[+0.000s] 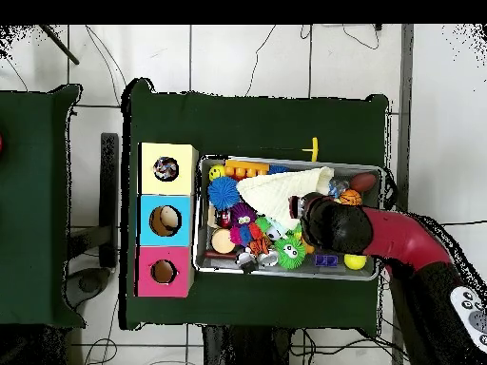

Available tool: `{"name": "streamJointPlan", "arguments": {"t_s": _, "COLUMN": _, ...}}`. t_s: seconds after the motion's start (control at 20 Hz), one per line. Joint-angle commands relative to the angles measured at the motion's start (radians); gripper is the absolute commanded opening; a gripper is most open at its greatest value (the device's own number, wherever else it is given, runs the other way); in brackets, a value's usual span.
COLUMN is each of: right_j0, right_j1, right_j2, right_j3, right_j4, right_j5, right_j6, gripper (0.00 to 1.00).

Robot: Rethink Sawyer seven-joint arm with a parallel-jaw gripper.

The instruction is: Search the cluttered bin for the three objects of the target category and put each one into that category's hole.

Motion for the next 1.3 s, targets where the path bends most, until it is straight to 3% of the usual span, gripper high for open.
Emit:
{"name": "streamJointPlan", "arguments": {"t_s": 0.05, "right_j0": -0.067, "right_j1": 0.067, "right_j2": 0.095, "right_j3": -0.078, "right_j4": -0.042, "right_j5": 0.139, "right_j6": -0.207, "gripper": 1.00}}
{"name": "streamJointPlan", "arguments": {"t_s": 0.55, "right_j0": -0.078, "right_j1": 0.092, "right_j2": 0.110, "right_j3": -0.078, "right_j4": -0.082, "right_j5": 0.129, "right_j6": -0.179, "gripper": 1.00}}
{"name": "streamJointPlan", "arguments": {"t_s": 1.3, "right_j0": -0.020, "right_j1": 0.170, "right_j2": 0.092, "right_j3": -0.070, "right_j4": -0.110, "right_j5": 0.015, "right_j6": -0.083, "gripper": 1.00}}
